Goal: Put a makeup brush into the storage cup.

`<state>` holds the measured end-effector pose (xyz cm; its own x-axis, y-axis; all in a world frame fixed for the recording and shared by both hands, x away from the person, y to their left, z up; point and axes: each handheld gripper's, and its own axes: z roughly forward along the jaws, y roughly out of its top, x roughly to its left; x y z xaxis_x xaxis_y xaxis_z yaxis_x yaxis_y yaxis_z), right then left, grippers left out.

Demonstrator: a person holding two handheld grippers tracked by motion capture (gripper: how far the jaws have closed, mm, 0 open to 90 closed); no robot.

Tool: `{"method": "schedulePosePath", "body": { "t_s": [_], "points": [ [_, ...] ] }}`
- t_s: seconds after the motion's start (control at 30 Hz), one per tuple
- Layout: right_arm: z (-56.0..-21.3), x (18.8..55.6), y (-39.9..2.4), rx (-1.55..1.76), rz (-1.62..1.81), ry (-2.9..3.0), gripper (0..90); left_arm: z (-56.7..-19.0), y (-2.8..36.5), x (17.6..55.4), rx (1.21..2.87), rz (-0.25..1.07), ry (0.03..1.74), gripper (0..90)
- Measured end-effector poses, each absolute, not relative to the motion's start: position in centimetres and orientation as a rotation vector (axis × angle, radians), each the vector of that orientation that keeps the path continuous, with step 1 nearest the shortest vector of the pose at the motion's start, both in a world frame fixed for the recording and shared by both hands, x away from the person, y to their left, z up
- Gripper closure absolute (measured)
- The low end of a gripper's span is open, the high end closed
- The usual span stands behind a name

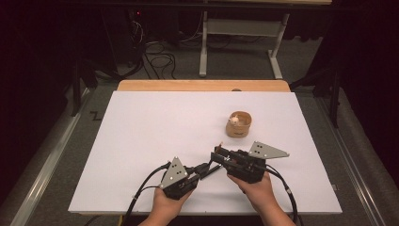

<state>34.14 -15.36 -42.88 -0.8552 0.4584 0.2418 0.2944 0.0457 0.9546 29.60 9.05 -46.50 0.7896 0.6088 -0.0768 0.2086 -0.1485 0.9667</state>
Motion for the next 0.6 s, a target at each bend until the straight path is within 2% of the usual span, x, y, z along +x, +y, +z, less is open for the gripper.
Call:
{"method": "schedulePosePath", "body": {
  "t_s": [0.6],
  "points": [
    [-42.97,34.20,-15.48,0.806,1.948,2.173,78.0,-46.49,9.05,29.59,1.716,0.396,0.643,84.1]
  ]
}}
